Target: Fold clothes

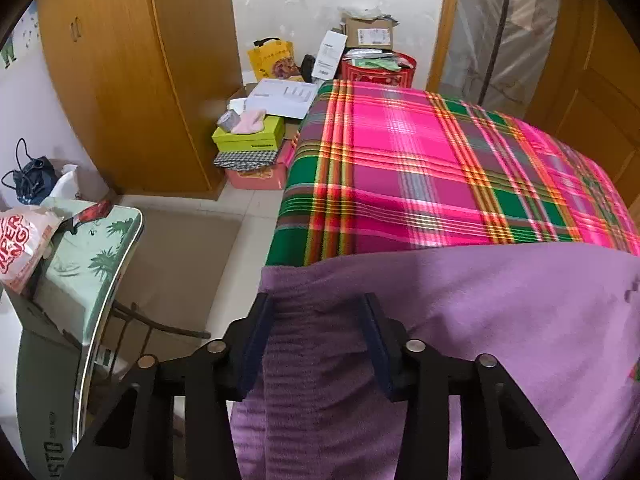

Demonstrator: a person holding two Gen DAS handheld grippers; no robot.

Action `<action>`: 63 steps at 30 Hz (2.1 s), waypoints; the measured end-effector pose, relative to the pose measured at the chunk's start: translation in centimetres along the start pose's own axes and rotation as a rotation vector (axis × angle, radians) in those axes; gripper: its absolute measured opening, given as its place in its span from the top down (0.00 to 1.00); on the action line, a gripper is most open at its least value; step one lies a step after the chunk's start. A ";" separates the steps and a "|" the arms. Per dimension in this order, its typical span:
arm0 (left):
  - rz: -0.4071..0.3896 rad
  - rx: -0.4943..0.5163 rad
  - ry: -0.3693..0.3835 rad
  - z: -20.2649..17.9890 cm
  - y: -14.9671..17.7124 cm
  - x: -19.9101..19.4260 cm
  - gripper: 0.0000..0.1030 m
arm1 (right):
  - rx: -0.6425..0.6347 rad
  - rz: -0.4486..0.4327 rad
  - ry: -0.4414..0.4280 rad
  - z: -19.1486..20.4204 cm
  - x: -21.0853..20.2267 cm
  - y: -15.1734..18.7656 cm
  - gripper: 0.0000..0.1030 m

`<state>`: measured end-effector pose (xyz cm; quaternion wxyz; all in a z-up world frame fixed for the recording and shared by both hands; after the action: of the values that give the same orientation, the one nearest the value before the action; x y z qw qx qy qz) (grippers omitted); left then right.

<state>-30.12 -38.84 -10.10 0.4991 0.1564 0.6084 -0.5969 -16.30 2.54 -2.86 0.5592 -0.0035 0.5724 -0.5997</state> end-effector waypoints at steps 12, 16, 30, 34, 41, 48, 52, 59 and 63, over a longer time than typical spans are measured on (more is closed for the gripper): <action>-0.045 -0.036 0.020 1.1 -1.0 0.1 0.93 | 0.015 0.013 -0.012 -0.8 1.2 -0.1 0.69; -0.074 -0.033 -0.006 0.8 -1.6 -0.1 0.95 | 0.019 0.013 -0.011 -1.0 1.2 0.0 0.69; -0.033 -0.119 0.004 3.5 -2.5 0.0 0.90 | 0.046 -0.011 0.005 -1.9 -0.4 0.4 0.69; -0.017 -0.137 0.005 4.8 -1.5 -0.6 0.90 | 0.057 -0.021 0.006 -2.2 -0.9 0.6 0.69; -0.043 -0.042 0.098 1.4 3.6 -5.4 0.86 | 0.072 -0.031 0.024 -2.7 -1.3 0.8 0.69; -0.077 0.010 0.135 -2.4 8.7 -10.7 0.66 | 0.124 -0.037 0.079 -4.0 -1.5 1.6 0.66; -0.113 0.035 0.159 -5.0 10.5 -13.3 0.50 | 0.179 -0.048 0.107 -5.4 -2.1 2.0 0.66; -0.060 0.032 0.156 -6.9 12.3 -12.0 0.43 | 0.284 -0.059 0.195 -10.5 -3.5 2.0 0.84; -0.037 0.012 0.133 -6.1 13.1 -11.3 0.43 | 0.322 -0.002 0.234 -12.6 -3.6 3.3 0.98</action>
<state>-17.31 -25.73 -9.85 0.4453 0.1873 0.6394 -0.5981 -20.86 14.48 -7.25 0.4814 0.1553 0.5303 -0.6804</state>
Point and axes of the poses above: each gripper's, at about its wrist camera, not at the fingertips, and x roughly the way its jaws point, z to its left, y to its underside, the point moved 7 cm from there along x, roughly the way its jaws point, and after that the axes turned 15 degrees about -y, right-handed, at the moved point
